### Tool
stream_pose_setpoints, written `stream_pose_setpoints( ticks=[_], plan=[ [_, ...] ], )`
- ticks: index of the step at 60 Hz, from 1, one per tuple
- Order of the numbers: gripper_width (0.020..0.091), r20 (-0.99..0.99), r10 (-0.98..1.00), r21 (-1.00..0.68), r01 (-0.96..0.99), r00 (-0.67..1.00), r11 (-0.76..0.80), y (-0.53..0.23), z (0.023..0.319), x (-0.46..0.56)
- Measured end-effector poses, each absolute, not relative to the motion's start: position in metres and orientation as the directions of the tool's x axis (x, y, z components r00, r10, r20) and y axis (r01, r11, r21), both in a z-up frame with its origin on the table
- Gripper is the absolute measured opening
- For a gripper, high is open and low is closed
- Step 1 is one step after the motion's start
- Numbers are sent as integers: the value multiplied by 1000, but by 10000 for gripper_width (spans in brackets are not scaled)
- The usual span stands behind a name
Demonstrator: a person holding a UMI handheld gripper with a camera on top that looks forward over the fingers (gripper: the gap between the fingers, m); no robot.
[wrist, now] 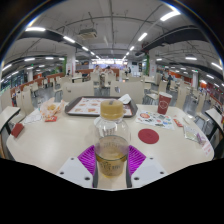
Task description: Pour water
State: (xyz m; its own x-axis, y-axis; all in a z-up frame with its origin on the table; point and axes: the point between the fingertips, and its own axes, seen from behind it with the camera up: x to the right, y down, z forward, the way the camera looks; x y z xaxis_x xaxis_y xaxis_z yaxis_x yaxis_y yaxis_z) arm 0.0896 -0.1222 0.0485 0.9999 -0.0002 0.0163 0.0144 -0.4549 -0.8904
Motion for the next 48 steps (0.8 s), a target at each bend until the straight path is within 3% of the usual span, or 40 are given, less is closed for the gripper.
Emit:
stream_pose_setpoints(
  ticks=[12,22,27,35,48],
  plan=[
    [372,-202,66,-884,-153,977,-442,-104,97,13],
    [369,-549,96,-775,-462,831,-431,-62,157,-62],
    [369,-764,51,-592,-668,643,-451,-41,181,-88],
    [371,-975,-50,-174,-880,218,-443,-1,195,-91],
    [370,-934,-176,352,-890,-312,-290,40,156,-58]
  ],
)
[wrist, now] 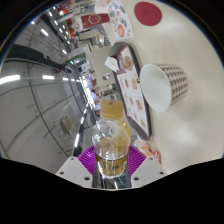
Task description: Pour water
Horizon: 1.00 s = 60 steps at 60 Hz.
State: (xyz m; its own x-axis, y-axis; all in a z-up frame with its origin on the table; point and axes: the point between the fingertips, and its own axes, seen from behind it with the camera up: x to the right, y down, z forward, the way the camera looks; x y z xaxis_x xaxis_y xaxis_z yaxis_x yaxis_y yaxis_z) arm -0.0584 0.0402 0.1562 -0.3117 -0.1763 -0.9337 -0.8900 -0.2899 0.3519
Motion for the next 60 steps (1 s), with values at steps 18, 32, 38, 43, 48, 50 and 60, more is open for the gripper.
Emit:
stream_pose_setpoints(
  ticks=[18,32,38,43,48,50,60],
  plan=[
    [370,-886,-241,452,-853,-395,-260,51,130,-49],
    [371,-991,-90,-57,-917,100,-396,47,201,-24],
    [371,-916,9,-373,-841,401,-392,45,232,13],
    [370,-768,66,-614,-703,637,-359,38,246,55],
    [371,-552,87,-807,-504,829,-308,30,249,103],
    [372,-457,80,-860,-416,886,-296,32,239,123],
    [372,-86,46,-952,-69,995,-297,32,179,200]
  ],
)
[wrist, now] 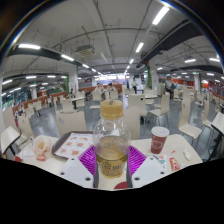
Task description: Pour water
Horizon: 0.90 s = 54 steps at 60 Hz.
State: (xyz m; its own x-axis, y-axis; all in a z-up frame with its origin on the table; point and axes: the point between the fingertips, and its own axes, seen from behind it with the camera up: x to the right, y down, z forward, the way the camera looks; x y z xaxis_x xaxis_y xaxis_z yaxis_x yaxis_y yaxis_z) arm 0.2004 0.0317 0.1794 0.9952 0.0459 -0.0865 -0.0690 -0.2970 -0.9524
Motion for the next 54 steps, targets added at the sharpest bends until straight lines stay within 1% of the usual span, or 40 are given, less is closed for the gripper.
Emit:
stream_pose_setpoints(
  ticks=[5,7,13,19,22,24,30,32,39,40,41,45,48,54],
  plan=[
    [371,-34,41,-942,-18,999,-335,36,138,222],
    [371,-23,42,-936,-7,999,-352,31,123,215],
    [368,-13,48,-919,7,999,-395,29,87,228],
    [372,-7,53,-903,17,999,-429,20,63,237],
    [372,-14,47,-887,10,999,-461,16,44,236],
    [374,-17,53,-903,7,998,-430,13,47,236],
    [387,13,62,-908,37,998,-417,14,46,235],
    [406,11,57,-909,34,998,-416,13,46,235],
    [518,-9,42,-890,11,999,-455,14,42,238],
    [557,-10,41,-883,11,999,-469,12,41,238],
    [611,-9,40,-874,12,999,-486,10,39,238],
    [869,-12,38,-843,10,999,-539,-3,36,236],
    [844,-26,34,-834,-3,999,-552,-15,43,234],
    [849,-41,13,-815,-26,999,-579,-49,63,232]
  ],
)
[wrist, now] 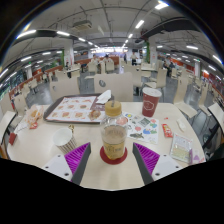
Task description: Pour water
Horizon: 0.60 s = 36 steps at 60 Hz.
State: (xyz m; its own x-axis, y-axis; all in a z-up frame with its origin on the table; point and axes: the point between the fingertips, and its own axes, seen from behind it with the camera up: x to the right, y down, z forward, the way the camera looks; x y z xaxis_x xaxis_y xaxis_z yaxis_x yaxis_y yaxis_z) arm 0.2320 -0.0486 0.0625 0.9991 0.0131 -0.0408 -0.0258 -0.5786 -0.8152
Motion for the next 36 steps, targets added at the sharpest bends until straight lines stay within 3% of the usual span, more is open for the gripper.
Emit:
stream_pose_setpoints(
  ticks=[19,36],
  plan=[
    [850,-38,-29,-745,-48,999,-666,-168,113,217],
    [852,-16,-39,-755,-38,999,-654,-187,130,221]
  ],
)
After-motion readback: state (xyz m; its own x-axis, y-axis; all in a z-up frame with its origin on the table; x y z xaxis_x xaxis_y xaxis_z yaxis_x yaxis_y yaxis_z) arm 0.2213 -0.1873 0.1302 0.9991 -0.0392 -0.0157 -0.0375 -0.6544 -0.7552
